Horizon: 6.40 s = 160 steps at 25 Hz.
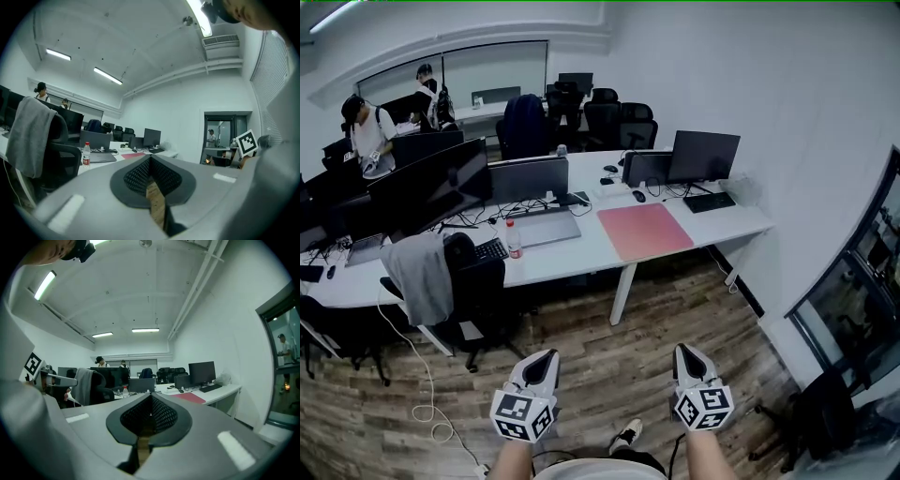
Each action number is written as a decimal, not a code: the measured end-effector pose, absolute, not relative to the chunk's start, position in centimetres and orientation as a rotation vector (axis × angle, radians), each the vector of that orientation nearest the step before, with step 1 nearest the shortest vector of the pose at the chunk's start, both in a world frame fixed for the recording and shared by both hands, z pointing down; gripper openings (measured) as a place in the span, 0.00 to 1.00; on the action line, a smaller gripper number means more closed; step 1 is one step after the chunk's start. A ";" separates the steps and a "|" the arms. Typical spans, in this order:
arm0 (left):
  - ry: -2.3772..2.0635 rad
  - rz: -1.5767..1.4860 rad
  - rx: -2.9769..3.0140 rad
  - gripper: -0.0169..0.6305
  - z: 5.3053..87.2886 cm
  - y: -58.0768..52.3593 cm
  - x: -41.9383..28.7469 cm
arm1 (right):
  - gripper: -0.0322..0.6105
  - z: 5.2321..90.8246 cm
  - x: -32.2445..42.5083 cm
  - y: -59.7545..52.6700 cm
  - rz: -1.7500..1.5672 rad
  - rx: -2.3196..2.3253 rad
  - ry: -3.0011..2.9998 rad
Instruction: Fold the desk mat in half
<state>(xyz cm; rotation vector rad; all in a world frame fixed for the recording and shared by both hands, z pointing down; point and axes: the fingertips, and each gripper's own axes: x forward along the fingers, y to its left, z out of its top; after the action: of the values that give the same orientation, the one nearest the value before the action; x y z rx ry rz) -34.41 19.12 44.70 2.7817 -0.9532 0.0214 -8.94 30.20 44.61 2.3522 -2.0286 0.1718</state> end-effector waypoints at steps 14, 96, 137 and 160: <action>-0.936 0.055 2.753 0.03 46.5 17.9 -30.9 | 0.07 47.8 -4.2 29.7 0.285 2.389 -2.016; -1.593 0.132 2.281 0.03 51.5 -22.4 2.4 | 0.19 63.4 20.6 -25.2 0.535 0.987 -2.352; -1.574 0.176 2.102 0.03 56.7 -16.8 -7.0 | 0.10 80.5 12.8 -21.6 0.120 0.690 -1.859; -1.275 0.178 2.343 0.03 53.8 -22.4 6.4 | 0.10 70.9 25.3 -25.3 0.517 1.242 -2.105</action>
<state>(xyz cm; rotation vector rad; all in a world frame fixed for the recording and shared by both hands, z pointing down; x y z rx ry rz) 6.41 -22.45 53.80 2.3430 -1.2751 0.1779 25.33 -25.29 70.90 1.2424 -2.1047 0.5170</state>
